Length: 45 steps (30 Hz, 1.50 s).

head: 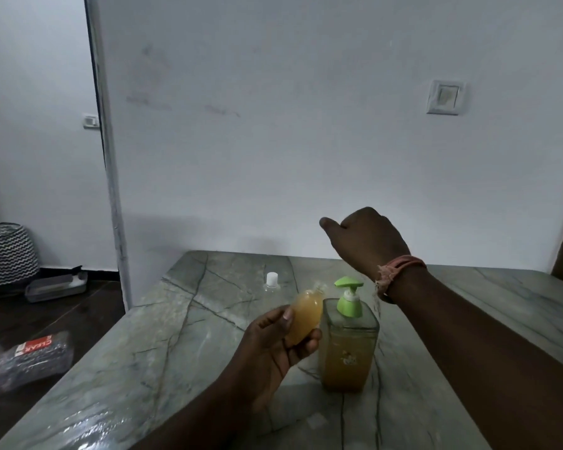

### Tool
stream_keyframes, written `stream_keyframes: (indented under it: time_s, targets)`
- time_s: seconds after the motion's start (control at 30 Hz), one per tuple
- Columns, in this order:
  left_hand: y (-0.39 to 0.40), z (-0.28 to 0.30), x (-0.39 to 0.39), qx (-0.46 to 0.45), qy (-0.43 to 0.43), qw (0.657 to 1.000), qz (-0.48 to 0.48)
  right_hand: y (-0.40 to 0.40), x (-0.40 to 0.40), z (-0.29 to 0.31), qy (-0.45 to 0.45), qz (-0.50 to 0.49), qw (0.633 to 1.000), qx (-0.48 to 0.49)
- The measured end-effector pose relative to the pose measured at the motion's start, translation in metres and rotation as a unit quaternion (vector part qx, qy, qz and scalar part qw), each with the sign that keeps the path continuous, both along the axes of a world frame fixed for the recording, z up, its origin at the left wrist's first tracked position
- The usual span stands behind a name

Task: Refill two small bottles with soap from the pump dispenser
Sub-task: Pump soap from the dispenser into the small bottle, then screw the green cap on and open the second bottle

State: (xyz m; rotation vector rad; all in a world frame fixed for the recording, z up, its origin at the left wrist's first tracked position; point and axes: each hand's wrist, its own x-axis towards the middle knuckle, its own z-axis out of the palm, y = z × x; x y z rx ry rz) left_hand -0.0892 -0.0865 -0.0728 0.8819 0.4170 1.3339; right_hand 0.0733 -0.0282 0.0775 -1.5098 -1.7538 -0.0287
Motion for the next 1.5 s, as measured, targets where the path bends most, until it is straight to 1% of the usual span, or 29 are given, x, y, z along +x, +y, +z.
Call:
stream_keyframes:
  time_s: [0.1,0.17,0.27,0.43,0.53,0.6,0.67,0.73,0.8,0.87,0.9,0.97,1.03,1.1,1.27,1.37,1.47,1.5]
  targets:
    - [0.007,0.004,-0.009,0.019,-0.028,0.998,0.045,-0.026,-0.027,-0.009,-0.019,0.032,0.997,0.069]
    - [0.014,0.005,-0.02,0.017,-0.039,0.995,0.091,-0.038,-0.047,-0.02,-0.038,0.055,0.993,0.096]
    - [0.025,0.006,-0.038,0.01,-0.028,0.985,0.173,-0.049,-0.077,-0.04,-0.06,0.069,0.991,0.096]
    - [0.029,0.002,-0.058,-0.012,-0.016,0.959,0.283,-0.05,-0.104,-0.094,-0.045,0.1,0.994,-0.026]
    - [0.029,0.002,-0.059,-0.021,0.002,0.948,0.316,-0.041,-0.104,-0.126,-0.058,0.13,0.976,-0.164]
    - [0.03,0.003,-0.058,-0.021,0.01,0.947,0.319,-0.035,-0.103,-0.139,-0.089,0.144,0.958,-0.231]
    - [0.031,0.001,-0.057,-0.021,0.019,0.947,0.319,-0.027,-0.103,-0.143,-0.087,0.161,0.954,-0.237]
    - [0.033,-0.002,-0.057,-0.021,0.022,0.947,0.318,-0.019,-0.103,-0.137,-0.032,0.174,0.961,-0.213]
    - [0.034,-0.004,-0.056,-0.03,0.014,0.948,0.317,-0.015,-0.103,-0.121,0.056,0.185,0.964,-0.183]
    - [0.035,-0.004,-0.058,-0.036,-0.019,0.95,0.31,-0.013,-0.102,-0.101,0.137,0.195,0.958,-0.159]
    - [0.035,-0.004,-0.06,-0.037,-0.039,0.951,0.306,-0.011,-0.101,-0.092,0.154,0.197,0.957,-0.146]
    - [0.036,-0.004,-0.061,-0.034,-0.058,0.952,0.297,-0.009,-0.097,-0.075,0.158,0.205,0.956,-0.141]
    - [0.037,-0.004,-0.059,-0.027,-0.054,0.956,0.288,-0.007,-0.094,-0.062,0.162,0.232,0.947,-0.153]
    - [0.037,-0.004,-0.055,-0.021,-0.045,0.96,0.277,-0.007,-0.092,-0.052,0.148,0.259,0.942,-0.151]
    - [0.035,-0.003,-0.047,-0.01,-0.029,0.967,0.254,-0.008,-0.081,-0.032,0.124,0.303,0.94,-0.097]
    - [0.03,-0.001,-0.043,-0.001,-0.019,0.97,0.242,-0.012,-0.068,-0.02,0.174,0.333,0.92,-0.114]
    - [0.027,0.0,-0.039,0.003,-0.014,0.973,0.23,-0.009,-0.06,-0.014,0.128,0.287,0.947,-0.068]
    - [0.026,0.0,-0.038,0.004,-0.01,0.974,0.225,-0.008,-0.059,-0.015,0.131,0.283,0.948,-0.068]
